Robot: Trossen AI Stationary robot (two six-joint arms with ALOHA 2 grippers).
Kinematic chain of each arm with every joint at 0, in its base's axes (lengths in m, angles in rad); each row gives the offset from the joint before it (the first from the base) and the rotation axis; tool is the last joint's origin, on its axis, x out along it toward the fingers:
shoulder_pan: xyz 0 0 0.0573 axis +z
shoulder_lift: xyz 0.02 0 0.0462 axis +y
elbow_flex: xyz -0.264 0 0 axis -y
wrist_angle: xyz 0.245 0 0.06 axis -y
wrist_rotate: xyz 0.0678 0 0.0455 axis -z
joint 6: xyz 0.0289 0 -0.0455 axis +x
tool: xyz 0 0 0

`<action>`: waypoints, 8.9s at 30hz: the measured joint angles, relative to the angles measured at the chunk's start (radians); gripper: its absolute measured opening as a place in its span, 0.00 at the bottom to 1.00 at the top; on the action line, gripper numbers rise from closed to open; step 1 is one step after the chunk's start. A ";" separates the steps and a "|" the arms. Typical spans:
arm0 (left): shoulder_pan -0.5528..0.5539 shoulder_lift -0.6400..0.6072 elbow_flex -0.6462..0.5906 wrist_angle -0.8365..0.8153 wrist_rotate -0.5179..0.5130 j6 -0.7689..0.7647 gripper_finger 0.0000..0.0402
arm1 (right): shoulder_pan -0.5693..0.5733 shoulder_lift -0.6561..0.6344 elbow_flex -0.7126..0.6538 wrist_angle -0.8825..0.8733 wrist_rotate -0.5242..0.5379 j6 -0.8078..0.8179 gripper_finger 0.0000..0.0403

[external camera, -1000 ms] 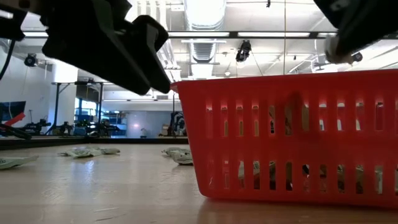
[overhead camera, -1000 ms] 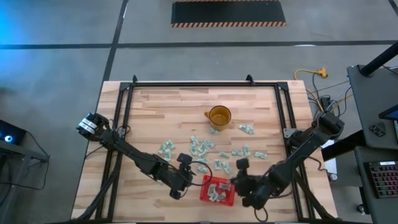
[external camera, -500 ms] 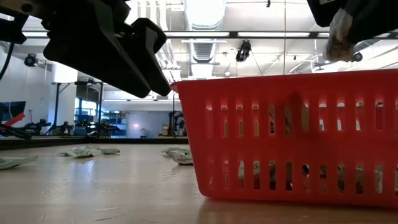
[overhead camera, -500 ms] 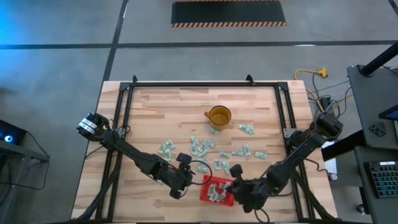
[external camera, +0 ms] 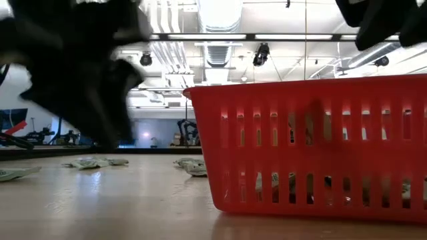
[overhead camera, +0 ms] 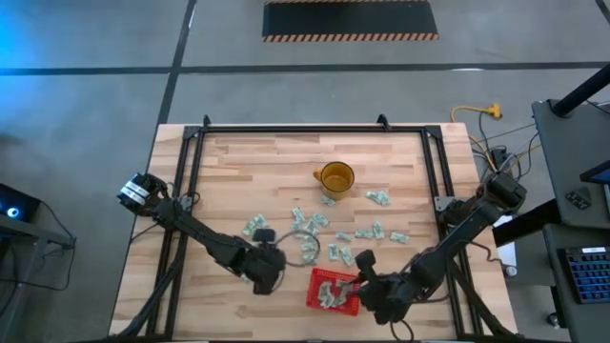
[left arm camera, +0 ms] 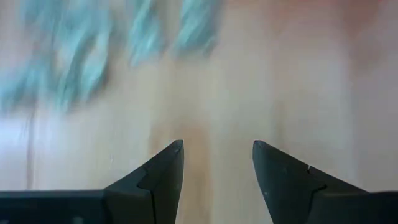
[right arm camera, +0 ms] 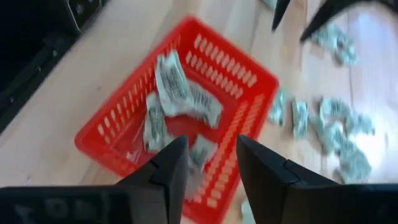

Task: Pick and place Stevia / Truvia into bins
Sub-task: Put the stevia packet into the bin

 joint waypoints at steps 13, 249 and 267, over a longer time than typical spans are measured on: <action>-0.011 -0.004 0.003 -0.158 0.100 -0.392 0.44 | 0.054 -0.001 0.050 -0.132 -0.002 0.128 0.32; 0.005 0.017 0.074 0.160 0.123 0.149 0.47 | -0.045 -0.499 -0.515 0.160 -0.097 0.348 0.02; 0.020 0.018 -0.053 0.405 -0.013 0.315 0.47 | -0.053 -0.218 -0.506 0.835 -0.105 -0.222 0.02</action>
